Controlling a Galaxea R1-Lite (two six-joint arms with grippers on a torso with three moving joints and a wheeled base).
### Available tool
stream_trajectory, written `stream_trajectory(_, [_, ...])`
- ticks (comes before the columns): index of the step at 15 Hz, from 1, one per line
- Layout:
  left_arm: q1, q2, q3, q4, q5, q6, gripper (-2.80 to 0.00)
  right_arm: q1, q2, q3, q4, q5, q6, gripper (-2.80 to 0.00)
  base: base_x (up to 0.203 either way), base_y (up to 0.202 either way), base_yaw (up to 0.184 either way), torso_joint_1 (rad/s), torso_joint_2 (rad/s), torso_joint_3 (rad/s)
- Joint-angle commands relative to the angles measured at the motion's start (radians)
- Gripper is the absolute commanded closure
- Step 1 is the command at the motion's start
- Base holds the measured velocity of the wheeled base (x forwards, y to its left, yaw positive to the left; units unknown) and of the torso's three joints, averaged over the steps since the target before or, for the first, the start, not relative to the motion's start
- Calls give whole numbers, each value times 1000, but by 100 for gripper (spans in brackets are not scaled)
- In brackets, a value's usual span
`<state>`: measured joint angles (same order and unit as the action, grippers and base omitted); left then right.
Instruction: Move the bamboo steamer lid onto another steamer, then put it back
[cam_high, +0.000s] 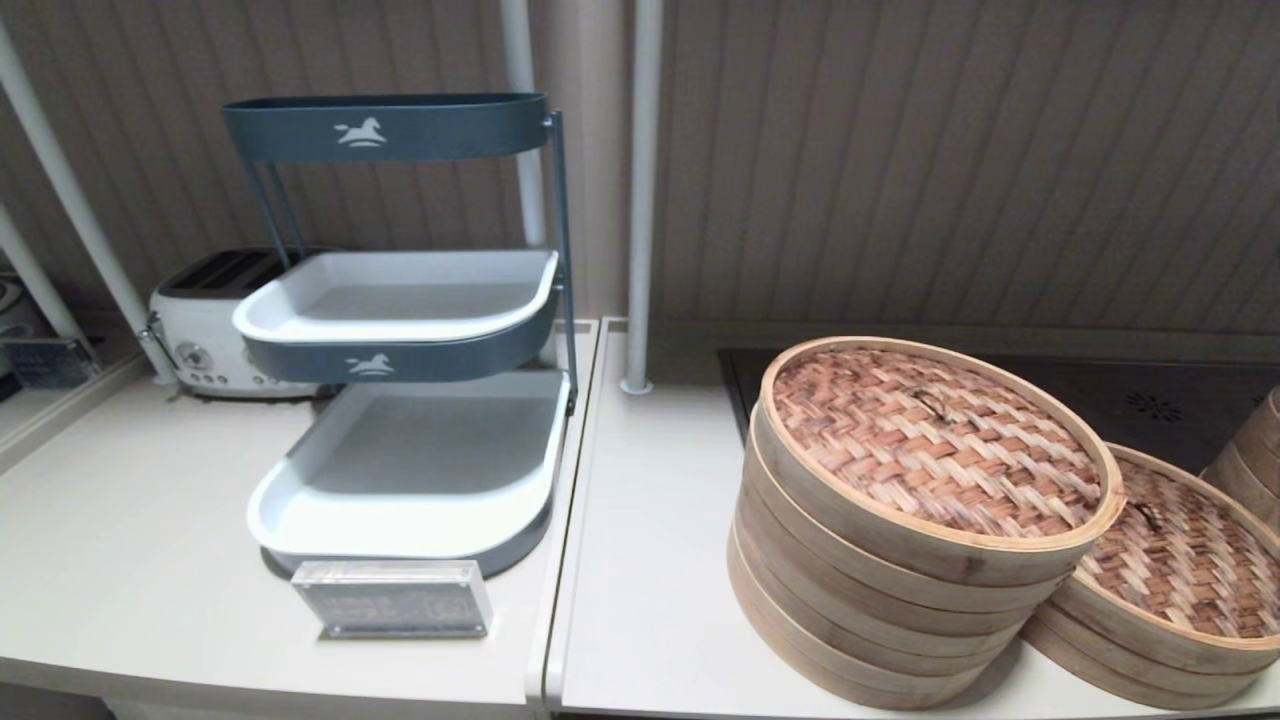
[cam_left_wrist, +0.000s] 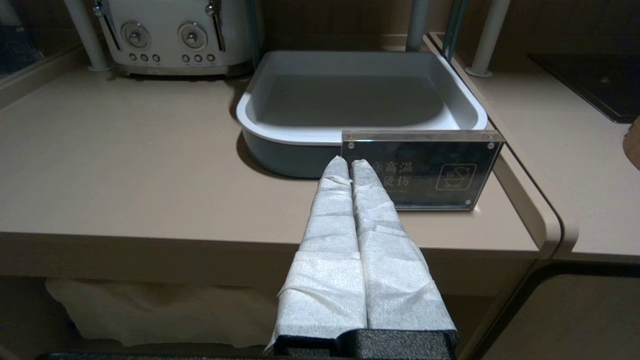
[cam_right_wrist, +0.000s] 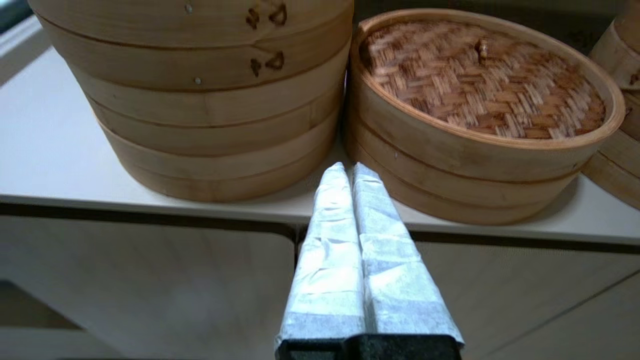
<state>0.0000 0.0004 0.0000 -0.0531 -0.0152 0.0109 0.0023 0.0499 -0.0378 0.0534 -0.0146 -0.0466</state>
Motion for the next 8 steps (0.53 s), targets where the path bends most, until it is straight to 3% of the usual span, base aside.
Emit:
stream_trajectory(1, [0,0,28,-1,0,0,0,1,-45,29,-1,20,-5,0,0,0,0,0,0,0])
stream_trajectory(8, [0,0,28,-1,0,0,0,2,-45,49,-58,25,1,0,0,0,0,0,0,0])
